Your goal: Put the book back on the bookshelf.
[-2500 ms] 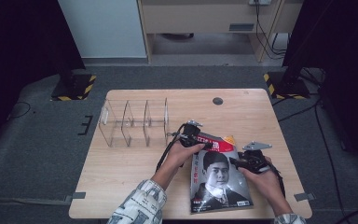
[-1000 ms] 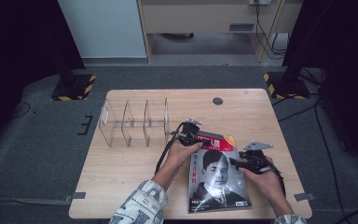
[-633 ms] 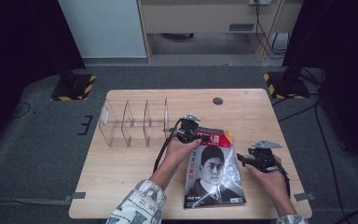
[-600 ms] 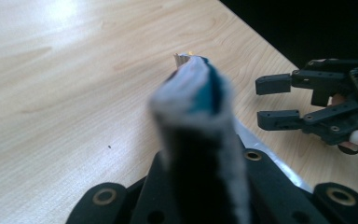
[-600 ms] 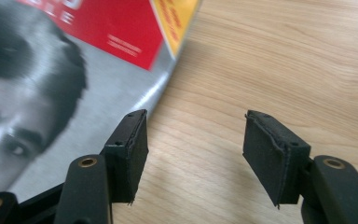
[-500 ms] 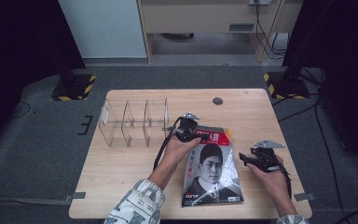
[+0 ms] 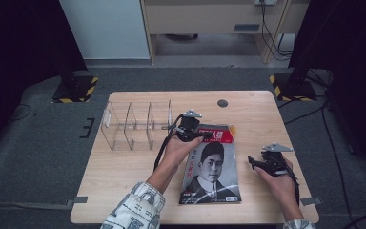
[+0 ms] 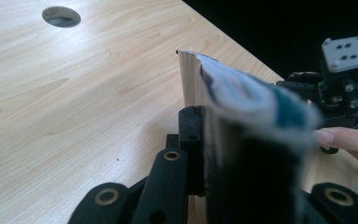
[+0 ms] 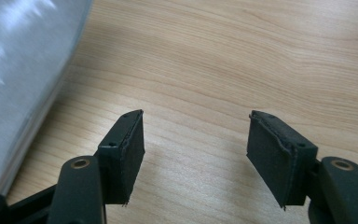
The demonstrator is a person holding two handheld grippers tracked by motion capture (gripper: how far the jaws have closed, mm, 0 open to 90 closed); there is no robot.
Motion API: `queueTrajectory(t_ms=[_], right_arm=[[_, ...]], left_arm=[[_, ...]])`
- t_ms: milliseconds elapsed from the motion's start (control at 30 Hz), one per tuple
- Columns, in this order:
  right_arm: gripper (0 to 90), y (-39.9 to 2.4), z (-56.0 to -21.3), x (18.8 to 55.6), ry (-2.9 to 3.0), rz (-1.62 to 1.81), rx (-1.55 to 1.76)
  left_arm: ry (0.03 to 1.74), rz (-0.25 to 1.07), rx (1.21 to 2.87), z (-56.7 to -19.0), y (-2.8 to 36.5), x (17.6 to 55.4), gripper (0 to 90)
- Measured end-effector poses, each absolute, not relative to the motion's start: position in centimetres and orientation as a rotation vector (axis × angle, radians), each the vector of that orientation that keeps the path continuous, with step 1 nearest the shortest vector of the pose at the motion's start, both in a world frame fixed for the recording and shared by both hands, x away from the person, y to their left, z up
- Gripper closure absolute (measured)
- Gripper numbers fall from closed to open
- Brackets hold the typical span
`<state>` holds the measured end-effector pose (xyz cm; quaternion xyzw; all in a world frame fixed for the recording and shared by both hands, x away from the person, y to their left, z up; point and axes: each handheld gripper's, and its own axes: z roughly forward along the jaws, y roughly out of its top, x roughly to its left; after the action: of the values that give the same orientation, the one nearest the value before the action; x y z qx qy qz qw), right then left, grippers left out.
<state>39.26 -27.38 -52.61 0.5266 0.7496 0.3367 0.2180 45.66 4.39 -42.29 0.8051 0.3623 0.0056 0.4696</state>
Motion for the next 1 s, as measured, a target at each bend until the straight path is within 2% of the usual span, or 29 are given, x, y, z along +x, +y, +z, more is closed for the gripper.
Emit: queueTrajectory(t_ms=[1000], right_arm=[[28.5, -28.0, -53.4, 39.4, 2.054, 0.896, 1.500]], left_arm=[[0.870, 0.074, 1.944, -39.2, 6.5, 45.6, 86.5]])
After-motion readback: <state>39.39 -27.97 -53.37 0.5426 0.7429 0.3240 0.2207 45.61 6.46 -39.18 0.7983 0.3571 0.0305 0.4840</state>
